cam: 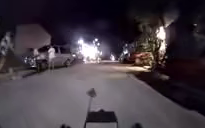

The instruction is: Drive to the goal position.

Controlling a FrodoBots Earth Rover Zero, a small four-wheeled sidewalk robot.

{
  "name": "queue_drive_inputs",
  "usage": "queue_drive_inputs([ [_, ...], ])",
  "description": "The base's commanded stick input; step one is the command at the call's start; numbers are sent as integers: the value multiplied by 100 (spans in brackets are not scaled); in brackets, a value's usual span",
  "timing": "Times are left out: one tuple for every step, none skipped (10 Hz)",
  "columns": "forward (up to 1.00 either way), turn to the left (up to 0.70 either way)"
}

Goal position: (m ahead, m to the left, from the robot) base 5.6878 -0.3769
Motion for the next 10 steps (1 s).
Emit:
queue_drive_inputs([
  [85, 0],
  [85, 0],
  [85, 0],
  [85, 0],
  [85, 0],
  [85, 0],
  [85, 0],
  [85, 0],
  [85, 0],
  [85, 0],
])
